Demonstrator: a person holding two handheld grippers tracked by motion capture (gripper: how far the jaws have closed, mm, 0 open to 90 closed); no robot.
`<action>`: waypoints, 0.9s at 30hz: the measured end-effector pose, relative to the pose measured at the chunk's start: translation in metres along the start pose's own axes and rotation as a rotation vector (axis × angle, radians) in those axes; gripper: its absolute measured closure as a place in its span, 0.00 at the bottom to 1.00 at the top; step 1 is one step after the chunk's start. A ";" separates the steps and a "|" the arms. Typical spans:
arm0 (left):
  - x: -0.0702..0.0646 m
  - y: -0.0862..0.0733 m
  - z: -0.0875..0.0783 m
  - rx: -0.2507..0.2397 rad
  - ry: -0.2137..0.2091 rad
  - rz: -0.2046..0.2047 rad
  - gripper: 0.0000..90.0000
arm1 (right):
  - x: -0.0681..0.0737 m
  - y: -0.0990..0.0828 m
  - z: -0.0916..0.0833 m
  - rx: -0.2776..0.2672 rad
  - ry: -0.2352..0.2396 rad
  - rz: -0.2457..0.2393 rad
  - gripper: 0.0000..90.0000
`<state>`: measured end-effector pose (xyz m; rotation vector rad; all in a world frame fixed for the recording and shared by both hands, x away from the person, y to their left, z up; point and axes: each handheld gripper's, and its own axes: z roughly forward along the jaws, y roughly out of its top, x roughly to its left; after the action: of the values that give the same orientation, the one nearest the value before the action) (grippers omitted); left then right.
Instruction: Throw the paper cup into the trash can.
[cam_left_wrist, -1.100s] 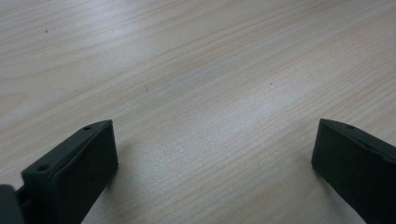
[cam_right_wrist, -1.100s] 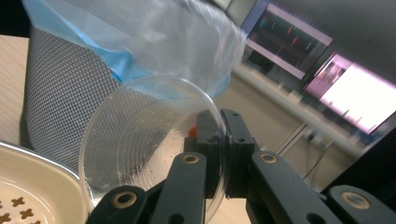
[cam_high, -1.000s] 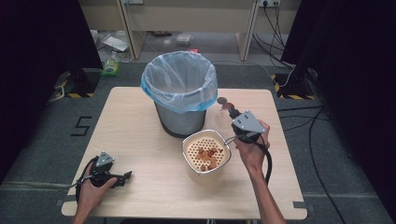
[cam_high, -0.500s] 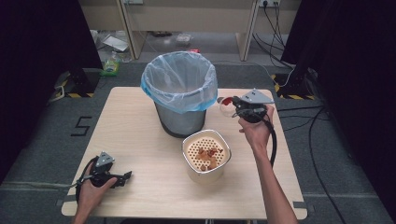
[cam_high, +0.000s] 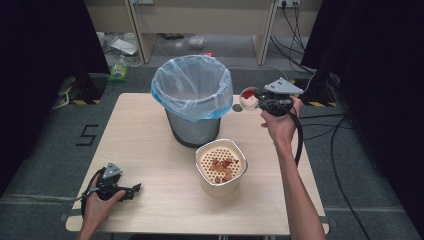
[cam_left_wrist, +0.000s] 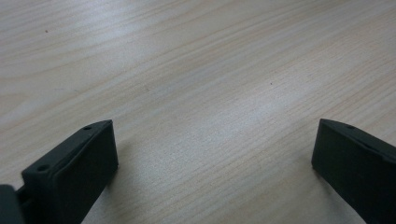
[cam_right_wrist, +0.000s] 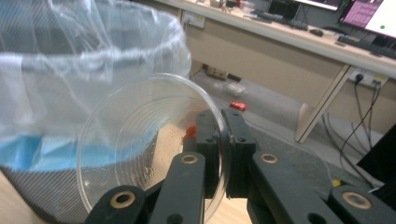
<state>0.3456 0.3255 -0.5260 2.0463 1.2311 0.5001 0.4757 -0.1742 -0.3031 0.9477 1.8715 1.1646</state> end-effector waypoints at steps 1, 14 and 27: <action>0.000 0.000 0.000 0.000 0.000 0.000 0.00 | -0.001 0.003 -0.001 -0.006 -0.004 0.001 0.96; 0.000 0.000 0.000 -0.001 0.000 0.000 0.00 | 0.005 0.063 -0.011 -0.100 0.006 -0.025 0.96; -0.001 0.000 0.000 -0.002 0.003 -0.002 0.00 | 0.059 0.112 0.030 -0.112 0.096 -0.101 0.96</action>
<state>0.3451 0.3252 -0.5261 2.0429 1.2340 0.5037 0.4970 -0.0763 -0.2205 0.7386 1.8850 1.2586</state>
